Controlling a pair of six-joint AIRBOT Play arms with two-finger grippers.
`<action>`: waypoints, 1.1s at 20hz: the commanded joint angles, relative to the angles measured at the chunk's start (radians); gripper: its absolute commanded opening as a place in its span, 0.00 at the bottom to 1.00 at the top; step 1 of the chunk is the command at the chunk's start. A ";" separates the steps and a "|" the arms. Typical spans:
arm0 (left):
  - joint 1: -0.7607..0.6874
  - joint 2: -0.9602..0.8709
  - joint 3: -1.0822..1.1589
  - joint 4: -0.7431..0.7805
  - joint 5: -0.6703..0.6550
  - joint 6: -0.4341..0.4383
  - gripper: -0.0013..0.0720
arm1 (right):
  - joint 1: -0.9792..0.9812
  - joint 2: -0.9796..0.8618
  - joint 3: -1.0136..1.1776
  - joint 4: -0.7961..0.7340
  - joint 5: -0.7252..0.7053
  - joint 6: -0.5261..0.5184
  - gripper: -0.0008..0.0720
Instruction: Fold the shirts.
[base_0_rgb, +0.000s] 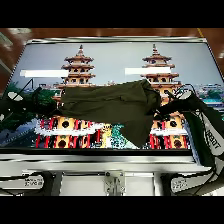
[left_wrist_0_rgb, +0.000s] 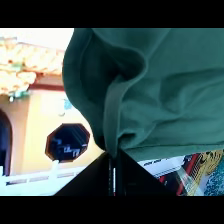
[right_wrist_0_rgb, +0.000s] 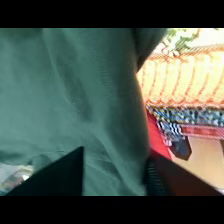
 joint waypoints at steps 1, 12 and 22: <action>0.001 0.003 0.027 -0.002 -0.035 -0.009 0.07 | 0.035 0.003 0.000 -0.027 0.033 0.004 0.19; 0.000 0.493 0.778 -0.002 0.052 -0.006 0.07 | 0.015 0.715 0.501 -0.085 -0.039 -0.207 0.09; 0.000 0.916 0.898 0.264 -0.027 -0.159 0.07 | 0.014 1.151 0.620 -0.337 0.048 0.007 0.09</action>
